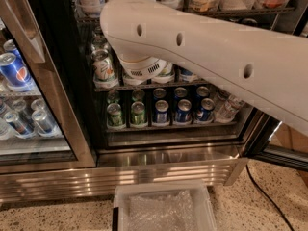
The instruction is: Pick blue plastic bottle from top shelf of fridge
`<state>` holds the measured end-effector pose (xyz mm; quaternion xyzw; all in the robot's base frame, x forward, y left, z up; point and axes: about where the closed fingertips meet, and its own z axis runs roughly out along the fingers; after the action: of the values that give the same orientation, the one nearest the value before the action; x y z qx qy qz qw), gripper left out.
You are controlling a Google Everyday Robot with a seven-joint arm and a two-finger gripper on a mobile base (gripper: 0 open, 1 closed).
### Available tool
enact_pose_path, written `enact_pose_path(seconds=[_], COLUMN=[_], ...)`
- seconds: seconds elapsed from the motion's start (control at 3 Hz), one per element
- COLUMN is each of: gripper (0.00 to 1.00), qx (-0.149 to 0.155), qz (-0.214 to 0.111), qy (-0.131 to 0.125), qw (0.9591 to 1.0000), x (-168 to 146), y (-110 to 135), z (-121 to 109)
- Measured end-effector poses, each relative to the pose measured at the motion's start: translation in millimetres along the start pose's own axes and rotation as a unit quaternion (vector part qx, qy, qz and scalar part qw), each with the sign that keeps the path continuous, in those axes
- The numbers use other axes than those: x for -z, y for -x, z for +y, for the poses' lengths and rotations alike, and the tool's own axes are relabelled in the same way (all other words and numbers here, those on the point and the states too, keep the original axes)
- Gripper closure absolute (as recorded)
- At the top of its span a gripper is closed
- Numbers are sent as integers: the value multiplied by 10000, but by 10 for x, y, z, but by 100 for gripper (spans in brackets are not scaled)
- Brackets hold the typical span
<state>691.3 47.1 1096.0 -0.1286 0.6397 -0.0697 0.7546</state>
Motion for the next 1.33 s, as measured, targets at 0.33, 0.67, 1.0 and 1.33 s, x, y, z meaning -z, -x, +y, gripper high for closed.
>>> enact_pose_path(seconds=[0.33, 0.67, 1.0, 1.33], gripper=[90, 100, 100, 100], qx=[-1, -56, -234, -481], qz=[-2, -128, -392, -518], qy=[0, -5, 148, 662], qw=[10000, 9999, 9988, 9953], x=[1, 33, 82, 129], y=[3, 140, 346, 459], z=[-1, -81, -362, -401])
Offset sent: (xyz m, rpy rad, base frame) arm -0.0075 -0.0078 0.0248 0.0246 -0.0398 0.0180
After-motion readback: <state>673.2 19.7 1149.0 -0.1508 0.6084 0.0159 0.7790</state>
